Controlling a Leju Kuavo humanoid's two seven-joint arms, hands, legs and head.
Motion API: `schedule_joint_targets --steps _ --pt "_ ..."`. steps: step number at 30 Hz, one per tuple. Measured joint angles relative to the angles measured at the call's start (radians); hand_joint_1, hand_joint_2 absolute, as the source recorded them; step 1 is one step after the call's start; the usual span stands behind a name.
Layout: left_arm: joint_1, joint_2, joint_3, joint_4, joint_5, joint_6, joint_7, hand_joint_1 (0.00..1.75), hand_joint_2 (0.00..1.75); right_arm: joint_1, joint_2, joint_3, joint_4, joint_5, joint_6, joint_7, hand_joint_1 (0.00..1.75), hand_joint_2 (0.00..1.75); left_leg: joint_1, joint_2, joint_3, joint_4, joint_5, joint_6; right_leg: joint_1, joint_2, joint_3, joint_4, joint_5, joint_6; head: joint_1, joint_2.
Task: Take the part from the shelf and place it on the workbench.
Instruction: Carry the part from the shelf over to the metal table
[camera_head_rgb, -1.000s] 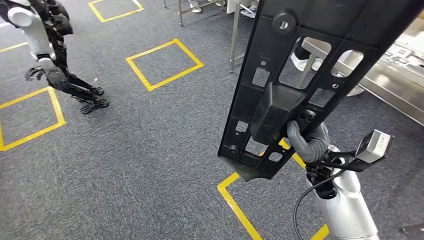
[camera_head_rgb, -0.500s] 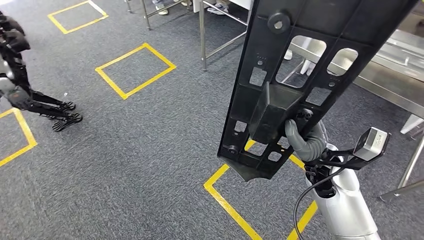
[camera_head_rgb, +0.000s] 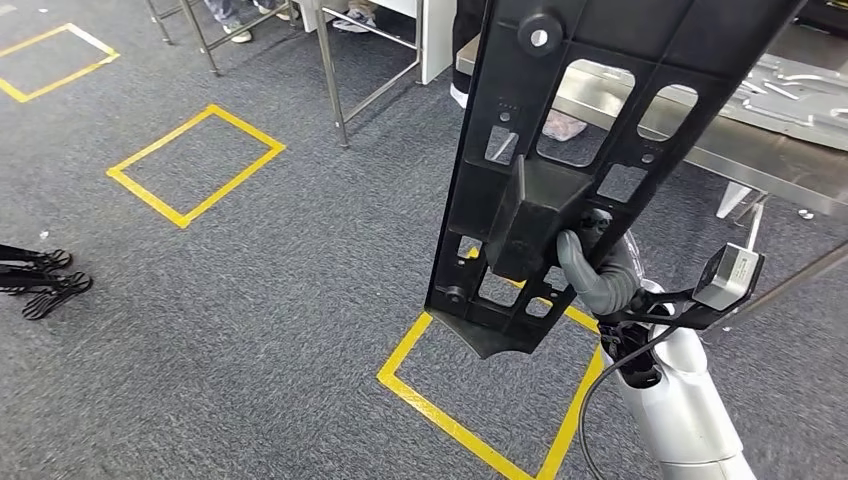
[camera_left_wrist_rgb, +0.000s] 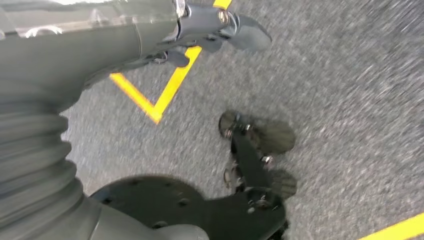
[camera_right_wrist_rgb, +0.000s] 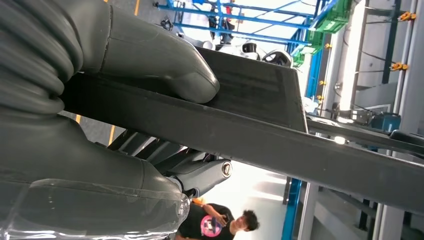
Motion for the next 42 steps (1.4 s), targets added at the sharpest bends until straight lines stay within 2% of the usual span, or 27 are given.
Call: schedule_joint_targets --steps 1,3,5,6,7,9,11,12,14,16,18,20,21,22,23,25,27,29,30,31,34,35,36,37,38,40,42 --pt "-0.001 0.0 0.0 0.0 0.0 0.0 -0.002 0.0 1.75 -0.003 0.0 0.0 0.0 0.0 0.0 0.0 1.75 1.75 0.002 0.014 0.002 -0.006 0.003 0.006 0.002 -0.029 -0.018 0.037 -0.022 0.002 0.003 0.0" --pt "0.002 0.001 0.0 0.0 0.0 0.0 -0.005 0.0 1.75 -0.007 0.001 0.002 0.002 -0.001 0.0 0.001 1.75 1.75 -0.002 0.041 0.002 -0.008 0.003 0.013 0.003 -0.086 -0.08 0.169 -0.088 0.005 0.008 0.0" --pt "0.004 0.002 0.0 0.0 0.0 0.002 -0.004 0.0 1.75 -0.007 0.002 0.004 0.007 -0.001 0.001 0.0 1.75 1.75 -0.005 0.069 0.001 -0.006 0.001 0.014 0.0 -0.101 -0.128 0.27 -0.118 0.009 0.008 0.0" --pt "0.003 0.002 0.0 0.0 0.0 0.003 -0.004 0.0 1.75 -0.007 0.002 0.005 0.01 -0.001 0.001 0.0 1.75 1.75 -0.006 0.082 0.001 -0.004 0.0 0.013 -0.002 -0.105 -0.124 0.266 -0.106 0.01 0.008 0.0" --pt "0.002 0.002 0.0 0.0 0.0 0.004 -0.003 0.0 1.75 -0.008 0.002 0.006 0.012 -0.001 0.002 0.0 1.75 1.75 -0.006 0.094 0.001 -0.002 -0.003 0.012 -0.002 -0.111 -0.098 0.22 -0.078 0.01 0.008 0.0" --pt "0.0 0.002 0.0 0.0 0.0 0.005 -0.001 0.0 1.75 -0.012 0.002 0.006 0.014 -0.002 0.002 0.0 1.75 1.75 -0.009 0.115 0.004 0.004 -0.01 0.005 0.002 -0.153 -0.017 0.074 -0.022 0.003 0.008 0.0" --pt "-0.002 0.002 -0.001 0.0 -0.002 0.005 0.001 0.0 1.75 -0.018 0.002 0.006 0.014 -0.005 0.001 0.0 1.75 1.75 -0.014 0.134 0.007 0.008 -0.017 -0.005 0.009 -0.184 0.024 -0.007 -0.003 -0.008 0.007 0.0" --pt "-0.002 0.002 -0.001 0.0 -0.002 0.004 0.001 0.0 1.75 -0.021 0.002 0.006 0.014 -0.007 0.001 0.001 1.75 1.75 -0.015 0.143 0.009 0.008 -0.019 -0.011 0.013 -0.183 0.024 -0.011 -0.006 -0.014 0.007 0.0" --pt "-0.004 0.002 -0.002 0.0 -0.003 0.003 0.002 0.0 1.75 -0.024 0.002 0.006 0.014 -0.01 0.001 0.002 1.75 1.75 -0.013 0.154 0.013 0.01 -0.024 -0.024 0.011 -0.157 0.021 -0.015 -0.001 -0.023 0.007 0.0" --pt "-0.007 0.002 -0.003 0.0 -0.004 0.002 0.003 0.0 1.75 -0.028 0.002 0.006 0.014 -0.011 0.001 0.004 1.75 1.75 -0.009 0.113 -0.004 0.054 -0.057 -0.035 0.005 -0.135 0.022 -0.021 0.005 -0.034 0.004 0.0" --pt "-0.006 0.003 -0.003 0.0 -0.004 0.001 0.003 0.0 1.75 -0.032 0.003 0.006 0.015 -0.012 0.001 0.005 1.75 1.75 -0.005 0.06 -0.061 0.179 -0.124 -0.042 0.002 -0.113 0.022 -0.023 0.008 -0.041 0.0 0.0" --pt "-0.002 0.003 -0.003 0.0 -0.004 0.0 0.005 0.0 1.75 -0.032 0.004 0.006 0.018 -0.012 0.001 0.007 1.75 1.75 -0.005 0.049 -0.122 0.301 -0.164 -0.044 0.004 -0.085 0.021 -0.022 0.009 -0.043 0.0 0.0" --pt "-0.001 0.003 -0.003 0.0 -0.005 0.0 0.007 0.0 1.75 -0.032 0.004 0.007 0.019 -0.012 0.001 0.008 1.75 1.75 -0.005 0.048 -0.131 0.312 -0.154 -0.043 0.005 -0.07 0.021 -0.021 0.009 -0.043 0.0 0.0" --pt "-0.001 0.003 -0.003 0.0 -0.005 0.0 0.008 0.0 1.75 -0.032 0.004 0.007 0.02 -0.012 0.001 0.01 1.75 1.75 -0.005 0.045 -0.12 0.279 -0.123 -0.041 0.005 -0.056 0.021 -0.02 0.009 -0.042 -0.001 0.0" --pt "-0.001 0.003 -0.003 0.0 -0.006 0.0 0.008 0.0 1.75 -0.033 0.004 0.007 0.02 -0.012 0.001 0.01 1.75 1.75 -0.005 0.036 -0.092 0.212 -0.082 -0.037 0.005 -0.042 0.022 -0.019 0.009 -0.041 -0.001 0.0" --pt "-0.002 0.005 -0.003 0.0 -0.006 0.0 0.009 0.0 1.75 -0.034 0.004 0.007 0.02 -0.013 0.001 0.01 1.75 1.75 -0.002 -0.007 -0.032 0.074 -0.024 -0.028 0.005 -0.016 0.02 -0.015 0.009 -0.035 0.0 0.0" --pt "-0.003 0.007 -0.004 0.0 -0.006 -0.002 0.008 0.0 1.75 -0.037 0.004 0.008 0.021 -0.013 0.001 0.011 1.75 1.75 -0.003 -0.03 -0.009 0.02 -0.012 -0.019 0.002 0.005 0.012 -0.014 0.013 -0.023 0.0 0.0" --pt "-0.003 0.006 -0.004 0.0 -0.006 -0.006 0.005 0.0 1.75 -0.038 0.004 0.008 0.023 -0.014 0.001 0.011 1.75 1.75 -0.004 -0.011 -0.007 0.013 -0.007 -0.008 -0.001 0.025 0.006 -0.016 0.019 -0.008 -0.001 0.0" --pt "-0.005 0.006 -0.005 0.0 -0.006 -0.008 0.003 0.0 1.75 -0.038 0.004 0.008 0.024 -0.015 0.001 0.011 1.75 1.75 -0.003 0.0 -0.005 0.009 -0.004 -0.002 -0.001 0.02 0.003 -0.014 0.017 -0.002 0.0 0.0" --pt "-0.007 0.006 -0.005 0.0 -0.006 -0.01 0.001 0.0 1.75 -0.039 0.003 0.008 0.025 -0.017 0.001 0.011 1.75 1.75 -0.001 0.011 -0.003 0.003 0.0 0.005 0.001 -0.002 -0.007 0.007 0.003 0.001 0.002 0.0" --pt "-0.004 0.006 -0.005 0.0 -0.004 -0.017 0.0 0.0 1.75 -0.044 0.003 0.013 0.03 -0.018 0.001 0.011 1.75 1.75 -0.003 0.048 -0.003 -0.002 0.004 0.015 0.003 -0.086 -0.09 0.184 -0.088 0.006 0.011 0.0" --pt "-0.002 0.007 -0.005 0.0 -0.003 -0.019 0.001 0.0 1.75 -0.043 0.003 0.016 0.033 -0.018 0.001 0.011 1.75 1.75 -0.004 0.062 -0.004 -0.002 0.004 0.016 0.001 -0.095 -0.115 0.236 -0.105 0.008 0.011 0.0" --pt "0.0 0.007 -0.005 0.0 -0.003 -0.02 0.002 0.0 1.75 -0.043 0.003 0.018 0.036 -0.018 0.001 0.011 1.75 1.75 -0.005 0.075 -0.004 -0.001 0.003 0.015 0.0 -0.101 -0.123 0.256 -0.104 0.009 0.011 0.0" --pt "0.001 0.006 -0.005 0.0 -0.003 -0.021 0.004 0.0 1.75 -0.043 0.004 0.019 0.039 -0.018 0.001 0.011 1.75 1.75 -0.005 0.088 -0.004 0.0 0.002 0.014 -0.001 -0.106 -0.112 0.237 -0.086 0.009 0.011 0.0" --pt "0.0 0.006 -0.005 0.0 -0.002 -0.022 0.005 0.0 1.75 -0.044 0.004 0.02 0.042 -0.018 0.001 0.011 1.75 1.75 -0.005 0.1 -0.004 0.001 0.0 0.012 -0.002 -0.116 -0.081 0.182 -0.057 0.007 0.011 0.0" --pt "-0.001 0.004 -0.005 0.0 -0.002 -0.022 0.006 0.0 1.75 -0.05 0.006 0.023 0.044 -0.018 0.001 0.011 1.75 1.75 -0.009 0.12 -0.003 0.007 -0.006 0.004 0.003 -0.159 -0.009 0.049 -0.012 0.0 0.011 0.0" --pt "-0.002 0.003 -0.005 0.0 -0.002 -0.023 0.008 0.0 1.75 -0.057 0.009 0.024 0.045 -0.018 -0.002 0.013 1.75 1.75 -0.013 0.137 -0.001 0.01 -0.012 -0.008 0.01 -0.179 0.021 -0.011 -0.001 -0.01 0.009 0.0"
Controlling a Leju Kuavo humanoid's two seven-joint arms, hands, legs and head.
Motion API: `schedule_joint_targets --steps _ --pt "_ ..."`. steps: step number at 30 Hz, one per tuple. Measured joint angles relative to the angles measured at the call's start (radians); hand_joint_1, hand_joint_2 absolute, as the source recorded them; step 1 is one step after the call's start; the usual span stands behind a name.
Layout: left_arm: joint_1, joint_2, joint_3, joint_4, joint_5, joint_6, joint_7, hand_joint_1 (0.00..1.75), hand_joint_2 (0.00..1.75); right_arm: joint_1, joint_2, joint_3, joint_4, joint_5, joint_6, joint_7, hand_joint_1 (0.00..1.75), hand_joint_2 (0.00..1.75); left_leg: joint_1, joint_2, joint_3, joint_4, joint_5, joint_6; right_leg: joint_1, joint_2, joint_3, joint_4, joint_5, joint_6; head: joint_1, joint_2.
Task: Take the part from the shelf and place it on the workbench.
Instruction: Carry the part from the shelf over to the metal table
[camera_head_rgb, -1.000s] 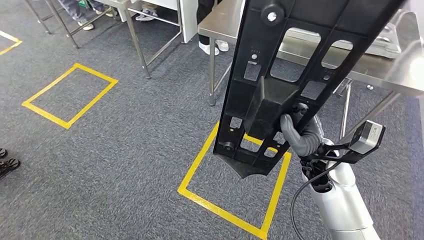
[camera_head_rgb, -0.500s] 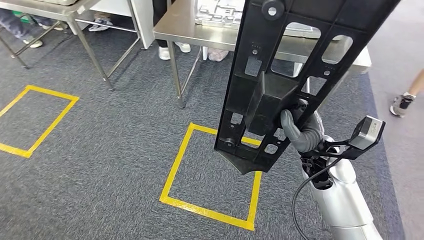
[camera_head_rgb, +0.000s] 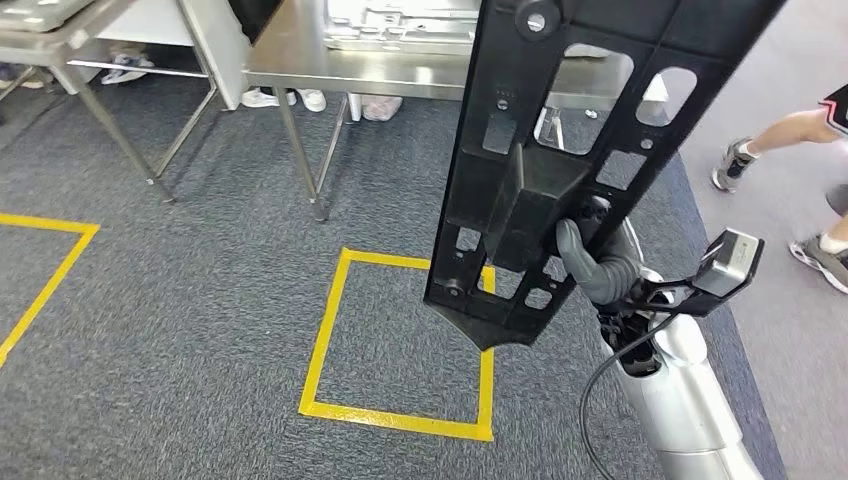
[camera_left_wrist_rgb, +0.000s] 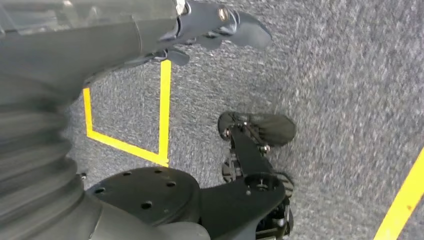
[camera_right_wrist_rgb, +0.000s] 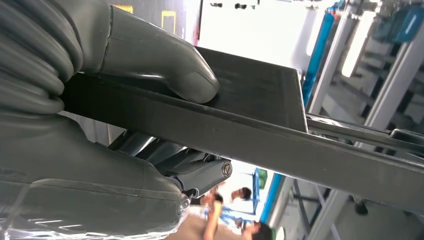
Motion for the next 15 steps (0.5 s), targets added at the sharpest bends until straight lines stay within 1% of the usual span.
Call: schedule_joint_targets --steps 1,2,3,4,5,6,7,8,9,10,11,12,13,14,15 --pt "-0.001 0.0 0.0 0.0 0.0 -0.001 0.001 0.0 1.75 -0.003 0.001 0.001 0.001 0.001 -0.003 0.003 1.75 1.75 -0.001 0.008 0.002 -0.001 -0.002 -0.006 0.003 0.01 -0.002 0.0 0.0 -0.005 -0.001 0.0" --pt "-0.002 0.0 0.0 0.0 0.001 -0.003 0.003 0.0 1.75 -0.005 0.002 0.001 0.002 0.002 -0.007 0.008 1.75 1.75 0.0 0.016 0.004 -0.002 -0.004 -0.013 0.002 0.021 -0.003 -0.002 0.002 -0.011 -0.001 0.0" --pt "-0.004 0.0 0.0 0.0 0.001 -0.006 0.004 0.0 1.75 -0.008 0.003 0.001 0.004 0.004 -0.011 0.014 1.75 1.75 0.002 0.008 0.004 0.003 -0.01 -0.02 0.0 0.029 -0.002 -0.004 0.004 -0.017 -0.002 0.0" --pt "-0.005 0.0 0.0 0.0 0.001 -0.01 0.004 0.0 1.75 -0.012 0.003 0.001 0.006 0.005 -0.014 0.018 1.75 1.75 0.004 -0.012 -0.003 0.024 -0.026 -0.025 -0.002 0.036 -0.001 -0.007 0.007 -0.023 -0.003 0.0" --pt "-0.006 0.001 0.0 0.0 0.001 -0.013 0.004 0.0 1.75 -0.015 0.004 0.002 0.007 0.005 -0.017 0.021 1.75 1.75 0.007 -0.037 -0.022 0.068 -0.054 -0.03 -0.005 0.042 -0.001 -0.009 0.008 -0.028 -0.005 0.0" --pt "-0.006 0.001 0.0 0.0 0.001 -0.016 0.004 0.0 1.75 -0.019 0.005 0.002 0.009 0.005 -0.018 0.022 1.75 1.75 0.009 -0.065 -0.05 0.132 -0.089 -0.034 -0.005 0.047 -0.001 -0.009 0.009 -0.032 -0.007 0.0" --pt "-0.004 0.001 0.0 0.0 0.001 -0.017 0.004 0.0 1.75 -0.021 0.006 0.002 0.011 0.005 -0.018 0.024 1.75 1.75 0.009 -0.08 -0.085 0.206 -0.124 -0.035 -0.004 0.054 -0.001 -0.009 0.008 -0.035 -0.008 0.0" --pt "-0.001 0.001 0.0 0.0 0.001 -0.018 0.004 0.0 1.75 -0.022 0.007 0.002 0.013 0.005 -0.019 0.026 1.75 1.75 0.009 -0.086 -0.115 0.267 -0.145 -0.036 -0.002 0.061 -0.001 -0.009 0.008 -0.036 -0.009 0.0" --pt "0.0 0.001 0.0 0.0 0.001 -0.018 0.005 0.0 1.75 -0.022 0.008 0.003 0.015 0.004 -0.018 0.029 1.75 1.75 0.009 -0.088 -0.133 0.298 -0.147 -0.035 0.0 0.068 -0.001 -0.009 0.008 -0.037 -0.009 0.0" --pt "0.001 0.002 0.0 0.0 0.001 -0.018 0.005 0.0 1.75 -0.022 0.008 0.003 0.017 0.004 -0.018 0.031 1.75 1.75 0.009 -0.088 -0.132 0.29 -0.129 -0.032 0.001 0.074 0.0 -0.008 0.007 -0.037 -0.009 0.0" --pt "0.002 0.003 0.0 0.0 0.001 -0.019 0.005 0.0 1.75 -0.023 0.008 0.004 0.018 0.003 -0.019 0.033 1.75 1.75 0.009 -0.089 -0.111 0.238 -0.093 -0.028 0.003 0.081 0.002 -0.008 0.007 -0.036 -0.009 0.0" --pt "0.001 0.004 0.0 0.0 0.001 -0.019 0.006 0.0 1.75 -0.024 0.008 0.005 0.019 0.003 -0.019 0.033 1.75 1.75 0.008 -0.092 -0.079 0.162 -0.051 -0.021 0.003 0.085 0.004 -0.007 0.006 -0.035 -0.01 0.0" --pt "0.001 0.006 0.0 0.0 0.001 -0.019 0.006 0.0 1.75 -0.026 0.008 0.005 0.019 0.002 -0.02 0.033 1.75 1.75 0.006 -0.096 -0.047 0.09 -0.021 -0.014 0.005 0.09 0.005 -0.006 0.005 -0.033 -0.009 0.0" --pt "0.0 0.008 0.0 0.0 0.001 -0.019 0.006 0.0 1.75 -0.028 0.008 0.005 0.02 0.001 -0.02 0.033 1.75 1.75 0.004 -0.099 -0.023 0.036 0.0 -0.007 0.007 0.093 0.004 -0.006 0.005 -0.03 -0.01 0.0" --pt "0.0 0.009 0.0 0.0 0.001 -0.02 0.006 0.0 1.75 -0.03 0.008 0.006 0.021 0.001 -0.02 0.034 1.75 1.75 0.002 -0.102 -0.013 0.01 0.005 -0.002 0.007 0.095 0.003 -0.005 0.004 -0.025 -0.01 0.0"
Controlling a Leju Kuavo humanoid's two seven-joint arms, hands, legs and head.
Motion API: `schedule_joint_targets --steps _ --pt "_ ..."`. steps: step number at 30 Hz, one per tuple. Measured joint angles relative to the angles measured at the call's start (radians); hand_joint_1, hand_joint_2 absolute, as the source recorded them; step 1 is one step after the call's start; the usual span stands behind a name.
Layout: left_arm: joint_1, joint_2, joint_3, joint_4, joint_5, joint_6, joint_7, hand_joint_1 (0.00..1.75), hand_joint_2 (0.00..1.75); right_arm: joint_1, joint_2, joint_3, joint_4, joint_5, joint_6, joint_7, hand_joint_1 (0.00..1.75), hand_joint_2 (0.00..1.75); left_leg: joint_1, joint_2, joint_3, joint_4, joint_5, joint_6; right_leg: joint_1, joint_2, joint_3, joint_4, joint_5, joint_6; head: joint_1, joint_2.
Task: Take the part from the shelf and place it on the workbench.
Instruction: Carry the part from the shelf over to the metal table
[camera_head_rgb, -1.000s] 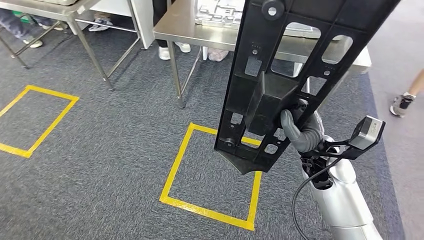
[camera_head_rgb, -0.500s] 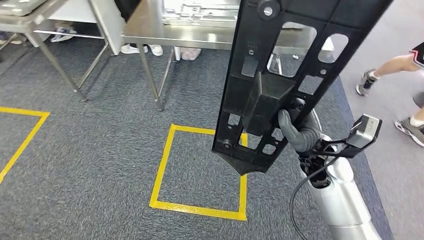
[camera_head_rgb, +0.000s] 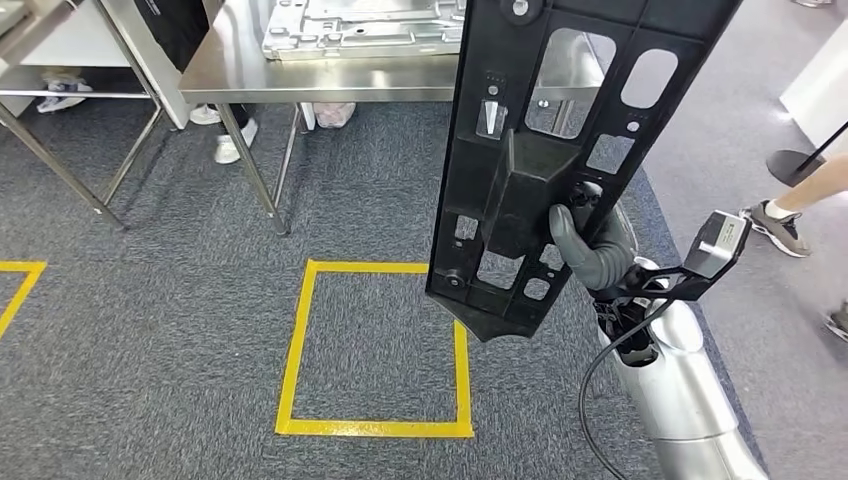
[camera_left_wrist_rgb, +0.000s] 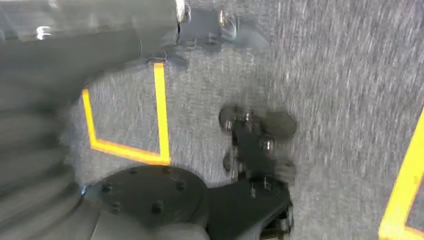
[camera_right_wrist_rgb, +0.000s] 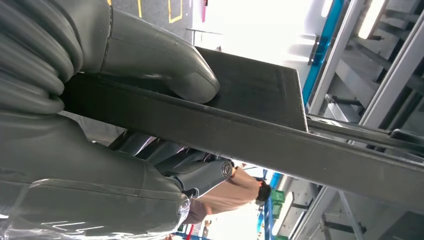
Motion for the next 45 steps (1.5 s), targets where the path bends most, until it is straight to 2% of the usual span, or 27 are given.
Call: schedule_joint_targets --steps 2,4,6,8,9,10,11,13,15,18,20,21,23,24,25,26,28,30,33,35,36,38,39,40,41,43,45 --pt "-0.001 0.001 0.0 0.0 0.0 0.0 0.0 0.0 1.75 -0.002 0.0 0.001 0.002 -0.001 0.0 0.001 1.75 1.75 -0.002 0.001 0.002 -0.008 0.0 0.008 -0.001 0.003 -0.001 -0.001 0.001 0.012 0.0 0.0" --pt "-0.002 0.001 0.0 0.0 0.0 0.0 0.0 0.0 1.75 -0.003 0.0 0.001 0.003 -0.001 0.0 0.001 1.75 1.75 0.001 0.004 0.008 -0.019 0.008 0.02 -0.002 -0.002 -0.008 0.015 -0.012 0.023 0.001 0.0" --pt "-0.003 0.001 0.0 0.0 0.0 0.0 0.0 0.0 1.75 -0.006 0.0 0.001 0.003 -0.001 0.0 0.001 1.75 1.75 0.005 0.008 0.013 -0.028 0.013 0.028 -0.005 -0.011 -0.05 0.106 -0.064 0.033 0.002 0.0" --pt "-0.003 0.001 0.0 0.0 0.0 0.0 0.0 0.0 1.75 -0.006 0.0 0.002 0.006 -0.002 -0.001 0.001 1.75 1.75 0.005 0.01 0.013 -0.027 0.013 0.031 -0.01 -0.015 -0.12 0.246 -0.121 0.041 0.003 0.0" --pt "-0.003 0.001 0.0 0.0 0.0 0.0 0.0 0.0 1.75 -0.006 0.0 0.002 0.008 -0.002 -0.001 0.001 1.75 1.75 0.005 0.011 0.013 -0.026 0.012 0.03 -0.012 -0.016 -0.143 0.287 -0.129 0.044 0.003 0.0" --pt "-0.003 0.001 0.0 0.0 0.0 -0.001 0.0 0.0 1.75 -0.005 0.0 0.002 0.01 -0.002 -0.001 0.001 1.75 1.75 0.005 0.011 0.013 -0.025 0.01 0.029 -0.015 -0.017 -0.146 0.289 -0.116 0.046 0.003 0.0" --pt "-0.003 0.0 0.0 0.0 0.0 -0.001 0.0 0.0 1.75 -0.006 0.0 0.002 0.011 -0.002 -0.001 0.002 1.75 1.75 0.006 0.011 0.014 -0.022 0.007 0.027 -0.018 -0.019 -0.128 0.248 -0.086 0.048 0.003 0.0" --pt "-0.003 -0.001 0.0 0.0 0.0 -0.001 0.0 0.0 1.75 -0.009 0.0 0.002 0.012 -0.002 -0.001 0.002 1.75 1.75 0.005 0.011 0.016 -0.014 -0.001 0.019 -0.02 -0.029 -0.058 0.105 -0.021 0.047 0.003 0.0" --pt "-0.004 -0.001 0.0 0.0 0.0 -0.001 0.0 0.0 1.75 -0.011 0.0 0.002 0.012 -0.002 -0.001 0.001 1.75 1.75 0.001 0.011 0.016 -0.008 -0.01 0.009 -0.016 -0.034 -0.017 0.019 0.003 0.037 0.002 0.0" --pt "-0.005 0.0 0.0 0.0 0.0 -0.001 0.0 0.0 1.75 -0.011 0.0 0.002 0.012 -0.002 -0.001 0.001 1.75 1.75 0.002 0.014 0.018 -0.007 -0.018 -0.009 -0.013 -0.029 -0.013 0.009 -0.002 0.017 0.002 0.0" --pt "-0.005 0.0 0.0 0.0 0.001 -0.001 -0.001 0.0 1.75 -0.01 -0.001 0.002 0.012 -0.003 0.0 -0.001 1.75 1.75 0.005 0.014 0.003 0.033 -0.045 -0.02 -0.017 -0.027 -0.006 0.003 -0.004 0.003 -0.002 0.0" --pt "-0.005 0.0 0.0 0.0 0.002 -0.001 -0.001 0.0 1.75 -0.009 0.0 0.003 0.012 -0.004 0.001 -0.004 1.75 1.75 0.007 0.013 -0.019 0.082 -0.071 -0.024 -0.018 -0.026 -0.002 0.001 -0.006 -0.002 -0.004 0.0" --pt "-0.004 0.0 0.0 0.0 0.004 -0.001 -0.003 0.0 1.75 -0.004 0.0 0.004 0.015 0.0 0.001 -0.01 1.75 1.75 0.008 0.013 -0.095 0.223 -0.127 -0.029 -0.015 -0.025 0.002 0.001 -0.011 -0.008 -0.009 0.0" --pt "-0.001 -0.001 0.001 0.0 0.005 -0.001 -0.004 0.0 1.75 0.0 0.0 0.006 0.017 0.005 0.001 -0.013 1.75 1.75 0.008 0.013 -0.127 0.275 -0.137 -0.029 -0.013 -0.024 0.004 0.001 -0.014 -0.009 -0.009 0.0" --pt "0.001 -0.001 0.001 0.0 0.005 -0.001 -0.006 0.0 1.75 0.002 0.0 0.008 0.018 0.012 0.0 -0.013 1.75 1.75 0.008 0.013 -0.145 0.294 -0.128 -0.028 -0.011 -0.024 0.009 0.001 -0.018 -0.01 -0.009 0.0" --pt "0.004 -0.001 0.001 0.0 0.005 -0.001 -0.008 0.0 1.75 0.004 0.0 0.01 0.019 0.02 -0.002 -0.012 1.75 1.75 0.008 0.013 -0.14 0.269 -0.098 -0.025 -0.009 -0.024 0.015 0.002 -0.022 -0.009 -0.009 0.0" --pt "0.006 0.0 0.001 0.0 0.005 -0.001 -0.011 0.0 1.75 0.005 0.0 0.013 0.019 0.034 -0.004 -0.008 1.75 1.75 0.004 0.019 -0.085 0.133 -0.016 -0.011 -0.007 -0.026 0.032 0.001 -0.032 -0.006 -0.01 0.0" --pt "0.004 0.001 0.001 0.0 0.004 -0.003 -0.015 0.0 1.75 0.004 0.0 0.016 0.019 0.048 -0.005 -0.003 1.75 1.75 -0.004 0.028 -0.038 0.025 0.021 0.004 -0.003 -0.03 0.042 0.001 -0.041 0.002 -0.009 0.0" --pt "0.005 0.001 0.001 0.0 0.003 -0.006 -0.018 0.0 1.75 0.006 0.0 0.02 0.019 0.066 -0.01 0.004 1.75 1.75 -0.007 0.02 -0.023 -0.005 0.018 0.02 -0.001 -0.039 0.045 0.009 -0.04 0.02 -0.009 0.0" --pt "0.006 0.0 0.001 0.0 0.004 -0.007 -0.019 0.0 1.75 0.006 0.0 0.023 0.019 0.08 -0.014 0.006 1.75 1.75 -0.003 0.012 -0.009 -0.014 0.016 0.031 -0.004 -0.039 0.032 0.047 -0.056 0.029 -0.006 0.0" --pt "0.005 0.0 0.001 0.0 0.004 -0.007 -0.019 0.0 1.75 0.005 0.0 0.024 0.019 0.086 -0.015 0.005 1.75 1.75 -0.001 0.01 -0.001 -0.017 0.015 0.036 -0.005 -0.037 0.008 0.093 -0.077 0.033 -0.005 0.0" --pt "0.005 0.0 0.002 0.0 0.005 -0.007 -0.019 0.0 1.75 0.006 0.0 0.027 0.019 0.092 -0.014 0.002 1.75 1.75 -0.002 0.005 0.007 -0.018 0.006 0.042 -0.008 -0.034 -0.07 0.22 -0.128 0.04 -0.002 0.0" --pt "0.006 0.0 0.002 0.0 0.006 -0.008 -0.02 0.0 1.75 0.008 0.0 0.029 0.019 0.093 -0.013 0.001 1.75 1.75 -0.002 0.002 0.012 -0.018 -0.001 0.042 -0.01 -0.033 -0.11 0.273 -0.141 0.042 -0.002 0.0" --pt "0.007 0.0 0.002 0.0 0.006 -0.008 -0.02 0.0 1.75 0.011 0.0 0.031 0.02 0.093 -0.012 0.001 1.75 1.75 -0.003 -0.001 0.018 -0.017 -0.008 0.041 -0.011 -0.033 -0.134 0.294 -0.135 0.043 -0.002 0.0" --pt "0.009 0.0 0.002 0.0 0.006 -0.009 -0.021 0.0 1.75 0.014 0.0 0.034 0.02 0.093 -0.012 0.001 1.75 1.75 -0.003 -0.002 0.028 -0.017 -0.017 0.04 -0.012 -0.033 -0.14 0.278 -0.11 0.043 -0.002 0.0" --pt "0.011 -0.001 0.002 0.0 0.006 -0.011 -0.023 0.0 1.75 0.015 0.0 0.037 0.019 0.093 -0.011 0.0 1.75 1.75 -0.002 -0.003 0.051 -0.017 -0.035 0.034 -0.012 -0.033 -0.1 0.148 -0.019 0.038 -0.002 0.0" --pt "0.01 -0.001 0.002 0.0 0.006 -0.012 -0.023 0.0 1.75 0.015 0.0 0.039 0.019 0.092 -0.01 -0.001 1.75 1.75 -0.004 -0.003 0.068 -0.016 -0.052 0.024 -0.006 -0.034 -0.058 0.036 0.026 0.028 -0.003 0.0"
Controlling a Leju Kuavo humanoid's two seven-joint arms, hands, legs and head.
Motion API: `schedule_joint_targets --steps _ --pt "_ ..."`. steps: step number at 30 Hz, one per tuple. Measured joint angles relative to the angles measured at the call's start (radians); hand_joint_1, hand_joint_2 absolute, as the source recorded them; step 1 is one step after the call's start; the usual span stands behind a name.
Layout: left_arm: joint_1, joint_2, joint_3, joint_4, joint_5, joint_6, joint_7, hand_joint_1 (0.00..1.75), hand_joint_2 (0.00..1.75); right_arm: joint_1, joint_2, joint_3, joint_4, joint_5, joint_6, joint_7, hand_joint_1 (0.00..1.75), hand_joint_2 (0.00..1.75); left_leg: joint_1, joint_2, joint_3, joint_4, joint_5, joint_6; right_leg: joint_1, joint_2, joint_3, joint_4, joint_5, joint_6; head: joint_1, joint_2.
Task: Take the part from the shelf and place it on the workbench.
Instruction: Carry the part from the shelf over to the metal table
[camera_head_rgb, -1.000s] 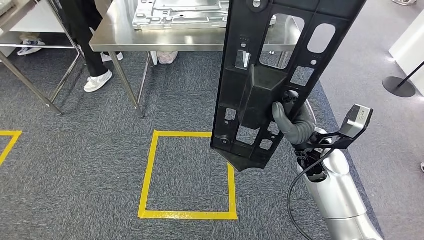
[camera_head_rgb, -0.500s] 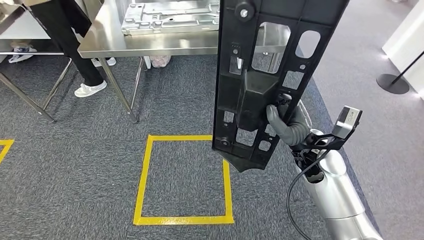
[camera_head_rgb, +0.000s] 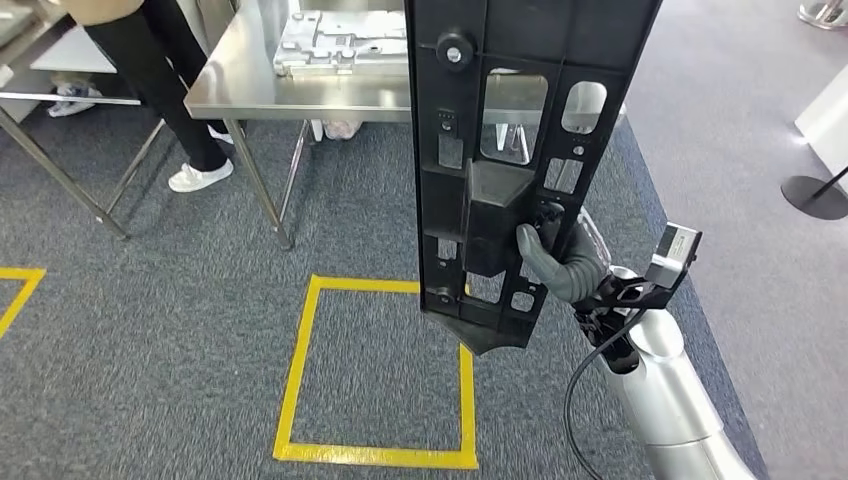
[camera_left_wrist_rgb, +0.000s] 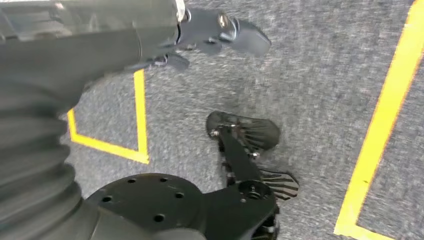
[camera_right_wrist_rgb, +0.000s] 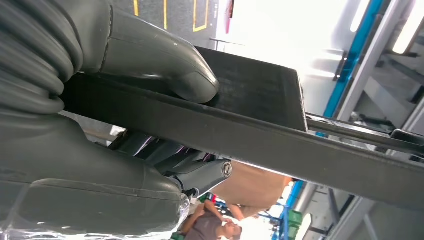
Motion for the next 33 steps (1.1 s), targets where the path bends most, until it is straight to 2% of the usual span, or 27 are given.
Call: schedule_joint_targets --steps 1,3,4,5,7,9,10,11,12,13,14,15,16,17,18,20,21,22,24,25,26,27,28,30,31,32,33 --pt "-0.001 0.0 0.0 0.0 0.0 0.0 0.0 0.0 1.75 0.001 0.0 0.001 -0.001 0.0 0.0 0.0 1.75 1.75 -0.001 0.001 0.005 0.0 -0.005 -0.007 0.003 0.0 0.008 -0.022 0.002 -0.007 0.0 0.0" --pt "-0.001 0.0 0.0 0.0 -0.002 0.0 0.001 0.0 1.75 0.003 0.0 0.002 -0.003 -0.001 0.001 -0.001 1.75 1.75 -0.002 0.001 0.013 0.008 -0.005 -0.02 0.004 0.003 0.019 -0.028 -0.011 -0.021 -0.002 0.0" --pt "-0.001 0.001 0.0 0.0 -0.003 0.0 0.002 0.0 1.75 0.004 0.001 0.002 -0.005 -0.001 0.001 -0.001 1.75 1.75 -0.001 0.002 0.012 0.025 -0.001 -0.025 0.002 0.004 0.03 -0.033 -0.013 -0.027 -0.002 0.0" --pt "-0.002 0.002 0.0 0.0 -0.004 0.001 0.002 0.0 1.75 0.004 0.001 0.001 -0.007 -0.001 0.001 -0.001 1.75 1.75 -0.001 0.002 -0.003 0.06 0.003 -0.03 0.0 0.004 0.043 -0.037 -0.019 -0.033 -0.005 0.0" --pt "-0.003 0.003 0.0 0.0 -0.006 0.001 0.002 0.0 1.75 0.004 0.003 0.001 -0.01 -0.002 0.001 -0.002 1.75 1.75 0.003 0.002 -0.074 0.177 -0.011 -0.039 -0.002 0.004 0.069 -0.043 -0.036 -0.041 -0.01 0.0" --pt "-0.002 0.003 0.0 0.0 -0.007 0.002 0.002 0.0 1.75 0.009 0.006 0.001 -0.01 -0.002 0.002 -0.002 1.75 1.75 0.005 0.003 -0.164 0.285 -0.067 -0.045 -0.001 0.006 0.093 -0.043 -0.057 -0.044 -0.014 0.0" --pt "0.0 0.003 0.0 0.0 -0.007 0.002 0.002 0.0 1.75 0.013 0.007 0.001 -0.01 -0.002 0.003 -0.003 1.75 1.75 0.005 0.003 -0.194 0.303 -0.094 -0.047 -0.001 0.007 0.107 -0.043 -0.069 -0.045 -0.015 0.0" --pt "0.002 0.003 0.0 0.0 -0.007 0.002 0.002 0.0 1.75 0.016 0.008 0.001 -0.01 -0.002 0.003 -0.003 1.75 1.75 0.005 0.003 -0.21 0.292 -0.104 -0.046 0.0 0.008 0.123 -0.043 -0.082 -0.044 -0.016 0.0" --pt "0.004 0.003 0.0 0.0 -0.007 0.002 0.002 0.0 1.75 0.018 0.008 0.001 -0.01 -0.002 0.004 -0.005 1.75 1.75 0.004 0.003 -0.212 0.249 -0.086 -0.043 0.001 0.009 0.141 -0.043 -0.096 -0.043 -0.016 0.0" --pt "0.005 0.003 0.0 0.0 -0.007 0.002 0.002 0.0 1.75 0.019 0.008 0.001 -0.01 -0.002 0.004 -0.007 1.75 1.75 0.003 0.003 -0.205 0.188 -0.04 -0.038 0.002 0.01 0.158 -0.044 -0.11 -0.042 -0.016 0.0" --pt "0.007 0.004 0.0 0.0 -0.007 0.003 0.002 0.0 1.75 0.02 0.009 0.001 -0.009 -0.002 0.004 -0.01 1.75 1.75 0.0 0.002 -0.196 0.121 0.03 -0.03 0.003 0.01 0.174 -0.043 -0.125 -0.04 -0.016 0.0" --pt "0.009 0.004 0.0 0.0 -0.008 0.003 0.002 0.0 1.75 0.022 0.01 0.001 -0.009 -0.002 0.004 -0.012 1.75 1.75 -0.003 0.002 -0.187 0.071 0.084 -0.022 0.004 0.011 0.187 -0.044 -0.137 -0.036 -0.015 0.0" --pt "0.011 0.005 0.0 0.0 -0.008 0.003 0.002 0.0 1.75 0.023 0.01 0.001 -0.008 -0.002 0.004 -0.014 1.75 1.75 -0.007 0.002 -0.181 0.042 0.123 -0.014 0.004 0.013 0.196 -0.048 -0.148 -0.03 -0.016 0.0" --pt "0.011 0.006 0.0 0.0 -0.008 0.003 0.001 0.0 1.75 0.025 0.011 0.001 -0.008 -0.001 0.004 -0.016 1.75 1.75 -0.009 0.001 -0.175 0.028 0.138 -0.007 0.005 0.014 0.203 -0.046 -0.152 -0.023 -0.016 0.0" --pt "0.011 0.005 0.0 0.0 -0.009 0.004 0.001 0.0 1.75 0.026 0.012 0.001 -0.008 0.0 0.004 -0.016 1.75 1.75 -0.01 0.001 -0.165 0.026 0.128 -0.001 0.004 0.015 0.206 -0.041 -0.149 -0.015 -0.017 0.0" --pt "0.008 0.005 0.0 0.0 -0.009 0.004 0.0 0.0 1.75 0.025 0.013 0.0 -0.01 0.001 0.003 -0.017 1.75 1.75 -0.006 0.0 -0.136 0.009 0.119 0.012 0.003 0.015 0.187 0.02 -0.126 -0.003 -0.015 0.0" --pt "0.006 0.005 0.0 0.0 -0.009 0.004 0.0 0.0 1.75 0.024 0.013 -0.001 -0.011 0.001 0.003 -0.018 1.75 1.75 -0.003 0.0 -0.119 0.003 0.112 0.016 0.002 0.014 0.157 0.073 -0.12 0.001 -0.014 0.0" --pt "0.004 0.005 0.0 0.0 -0.009 0.005 0.0 0.0 1.75 0.024 0.014 -0.002 -0.011 0.002 0.003 -0.019 1.75 1.75 -0.001 0.0 -0.104 -0.002 0.103 0.019 0.0 0.014 0.116 0.133 -0.128 0.005 -0.013 0.0" --pt "0.002 0.005 0.0 0.0 -0.01 0.006 0.001 0.0 1.75 0.025 0.015 -0.003 -0.01 0.005 0.002 -0.02 1.75 1.75 -0.001 -0.002 -0.08 -0.004 0.082 0.022 -0.003 0.013 0.031 0.229 -0.188 0.01 -0.012 0.0" --pt "0.002 0.005 0.0 0.0 -0.01 0.006 0.001 0.0 1.75 0.026 0.015 -0.003 -0.01 0.006 0.001 -0.02 1.75 1.75 0.0 -0.004 -0.067 -0.004 0.07 0.021 -0.005 0.013 -0.002 0.247 -0.22 0.014 -0.012 0.0" --pt "0.003 0.005 0.0 0.0 -0.011 0.006 0.001 0.0 1.75 0.027 0.015 -0.004 -0.009 0.007 0.001 -0.02 1.75 1.75 0.0 -0.006 -0.052 -0.004 0.057 0.02 -0.006 0.012 -0.023 0.24 -0.236 0.016 -0.012 0.0" --pt "0.004 0.005 0.0 0.0 -0.012 0.006 0.002 0.0 1.75 0.028 0.015 -0.004 -0.009 0.008 0.0 -0.02 1.75 1.75 0.0 -0.007 -0.035 -0.004 0.044 0.018 -0.007 0.012 -0.031 0.207 -0.227 0.016 -0.012 0.0" --pt "0.004 0.004 0.0 0.0 -0.012 0.006 0.002 0.0 1.75 0.028 0.015 -0.005 -0.009 0.008 -0.001 -0.02 1.75 1.75 0.001 -0.008 -0.017 -0.004 0.03 0.015 -0.007 0.011 -0.029 0.153 -0.187 0.015 -0.012 0.0" --pt "0.005 0.003 0.0 0.0 -0.012 0.006 0.003 0.0 1.75 0.028 0.015 -0.006 -0.007 0.009 -0.002 -0.021 1.75 1.75 -0.001 -0.011 0.012 -0.003 0.003 0.006 -0.005 0.008 -0.017 0.032 -0.056 0.007 -0.011 0.0" --pt "0.004 0.003 0.0 0.0 -0.013 0.006 0.003 0.0 1.75 0.029 0.015 -0.006 -0.006 0.01 -0.003 -0.021 1.75 1.75 -0.002 -0.012 0.019 -0.003 -0.01 0.0 -0.002 0.007 -0.012 -0.004 -0.007 0.001 -0.012 0.0" --pt "0.003 0.003 0.0 0.0 -0.014 0.005 0.003 0.0 1.75 0.029 0.016 -0.006 -0.006 0.011 -0.003 -0.022 1.75 1.75 -0.002 -0.013 0.025 0.0 -0.017 -0.007 0.0 0.007 -0.01 -0.022 0.02 -0.006 -0.012 0.0" --pt "0.001 0.003 0.0 0.0 -0.014 0.005 0.003 0.0 1.75 0.028 0.016 -0.006 -0.006 0.012 -0.003 -0.022 1.75 1.75 -0.003 -0.013 0.029 0.004 -0.019 -0.013 0.003 0.008 -0.006 -0.022 0.016 -0.015 -0.012 0.0"
